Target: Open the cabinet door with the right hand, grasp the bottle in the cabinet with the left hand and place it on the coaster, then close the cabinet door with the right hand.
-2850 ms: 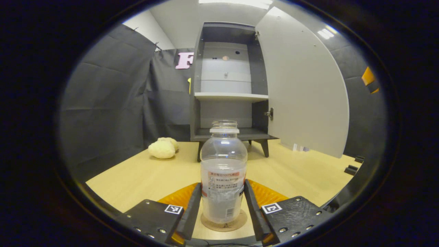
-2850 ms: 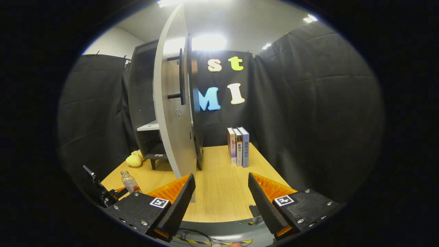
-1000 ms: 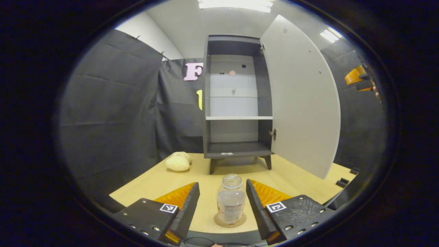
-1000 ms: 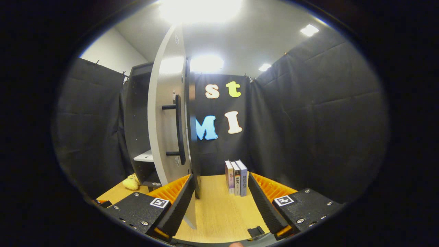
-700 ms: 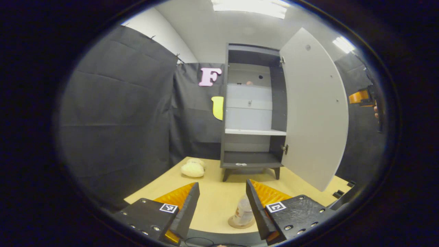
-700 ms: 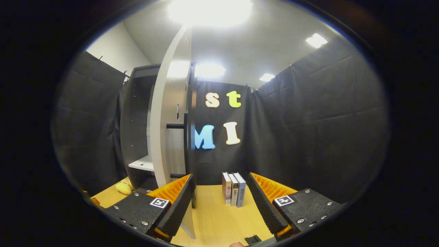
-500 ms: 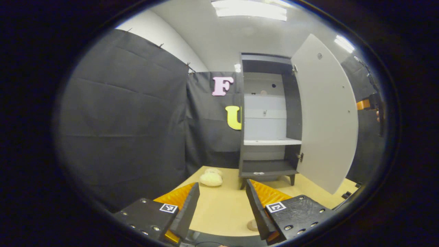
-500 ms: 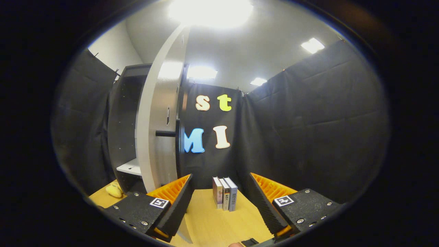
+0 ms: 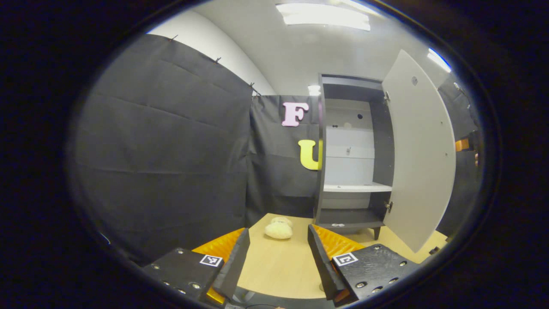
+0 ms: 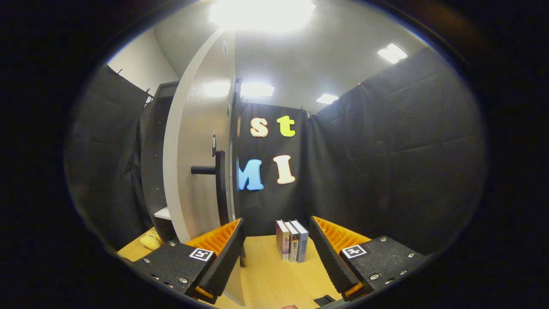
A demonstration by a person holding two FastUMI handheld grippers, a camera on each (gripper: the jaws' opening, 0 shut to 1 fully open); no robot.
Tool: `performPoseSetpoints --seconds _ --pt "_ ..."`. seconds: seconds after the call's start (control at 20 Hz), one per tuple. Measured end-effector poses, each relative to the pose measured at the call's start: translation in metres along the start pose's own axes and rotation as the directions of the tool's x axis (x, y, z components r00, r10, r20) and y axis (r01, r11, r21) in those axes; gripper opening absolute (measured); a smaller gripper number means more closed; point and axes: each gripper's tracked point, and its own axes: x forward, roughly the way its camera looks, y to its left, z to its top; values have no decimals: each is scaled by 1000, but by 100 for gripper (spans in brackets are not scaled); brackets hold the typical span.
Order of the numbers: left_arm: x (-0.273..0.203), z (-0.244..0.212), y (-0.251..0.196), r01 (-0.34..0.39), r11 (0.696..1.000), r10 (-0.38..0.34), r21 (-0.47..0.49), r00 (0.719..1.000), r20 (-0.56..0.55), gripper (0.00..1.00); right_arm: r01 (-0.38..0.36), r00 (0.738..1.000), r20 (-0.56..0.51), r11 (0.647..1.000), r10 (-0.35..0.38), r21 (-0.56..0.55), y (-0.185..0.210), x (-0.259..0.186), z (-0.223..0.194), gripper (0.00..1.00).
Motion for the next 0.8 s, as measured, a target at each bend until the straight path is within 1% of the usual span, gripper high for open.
performPoseSetpoints --seconds 0.05,0.1,0.15,0.3,0.35,0.4,0.55,0.6,0.65,0.75,0.8 --pt "-1 1 -1 -1 1000 1 8 1000 6 82 -19 1000 2 1000 19 -1 9 -2 0 93" --pt "-1 3 -2 0 1000 0 10 1000 10 77 -40 999 4 999 40 -4 19 -3 0 93" --pt "-1 1 -5 2 1000 -2 4 1000 10 82 -62 998 7 998 62 -5 29 -5 0 93" --pt "-6 4 -2 -10 1000 10 -4 1000 14 77 -118 993 7 993 118 -5 58 -6 -1 93" --pt "-7 4 0 -16 1000 16 1 1000 17 82 -135 991 9 991 136 -8 67 -7 0 93" --pt "-8 5 2 -19 1000 19 2 1000 19 77 -153 988 9 988 153 -11 76 -7 1 93" --pt "-12 5 3 -27 1000 27 0 999 18 77 -203 979 12 979 203 -4 103 -4 -1 93" --pt "-14 7 5 -35 999 35 4 999 20 82 -218 976 11 976 218 0 112 -3 -1 93" --pt "-16 9 6 -41 999 41 8 999 23 77 -230 973 13 973 230 4 116 2 -2 93" --pt "-18 12 9 -50 999 49 17 998 26 77 -248 969 14 969 248 10 131 8 -2 93" --pt "-18 13 9 -54 998 54 23 998 27 72 -258 966 15 966 258 13 139 9 -1 93"
